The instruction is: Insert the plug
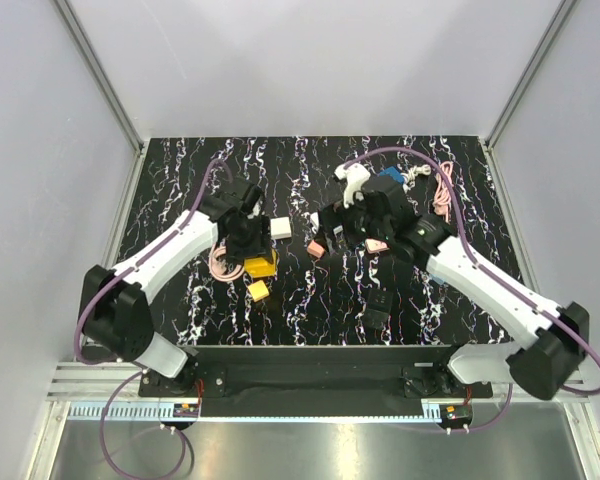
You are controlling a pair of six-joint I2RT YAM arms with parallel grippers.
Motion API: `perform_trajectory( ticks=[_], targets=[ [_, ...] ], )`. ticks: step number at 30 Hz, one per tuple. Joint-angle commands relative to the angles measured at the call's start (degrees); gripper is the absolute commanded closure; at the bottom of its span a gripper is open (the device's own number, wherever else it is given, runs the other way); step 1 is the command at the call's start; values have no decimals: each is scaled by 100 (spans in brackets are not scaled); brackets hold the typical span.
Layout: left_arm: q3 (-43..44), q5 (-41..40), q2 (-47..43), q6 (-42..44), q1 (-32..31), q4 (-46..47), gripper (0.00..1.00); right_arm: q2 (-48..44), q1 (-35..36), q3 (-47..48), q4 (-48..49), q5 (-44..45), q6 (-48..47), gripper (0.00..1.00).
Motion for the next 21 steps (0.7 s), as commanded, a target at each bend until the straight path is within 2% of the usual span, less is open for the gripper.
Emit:
perform_trajectory(
  ticks=[1, 4, 8, 9, 13, 18, 21],
  targets=[
    [418, -162, 86, 220, -126, -16, 99, -482, 125, -465, 226, -439, -30, 0],
    [576, -381, 208, 388, -135, -278, 91, -440, 301, -572, 113, -100, 30, 0],
    [568, -689, 375, 90, -432, -183, 93, -448, 328, -687, 7, 209, 417, 0],
    [646, -767, 480, 28, -694, -166, 93, -457, 336, -713, 33, 245, 461, 0],
    [805, -882, 1104, -165, -1057, -104, 93, -571, 336, -731, -2, 341, 584, 0],
    [1007, -891, 1676, -183, -1286, -16, 80, -721, 345, -731, -274, 605, 488, 0],
    [1086, -734, 1878, -140, -1312, 81, 61, -694, 345, -722, -389, 684, 417, 0]
  ],
)
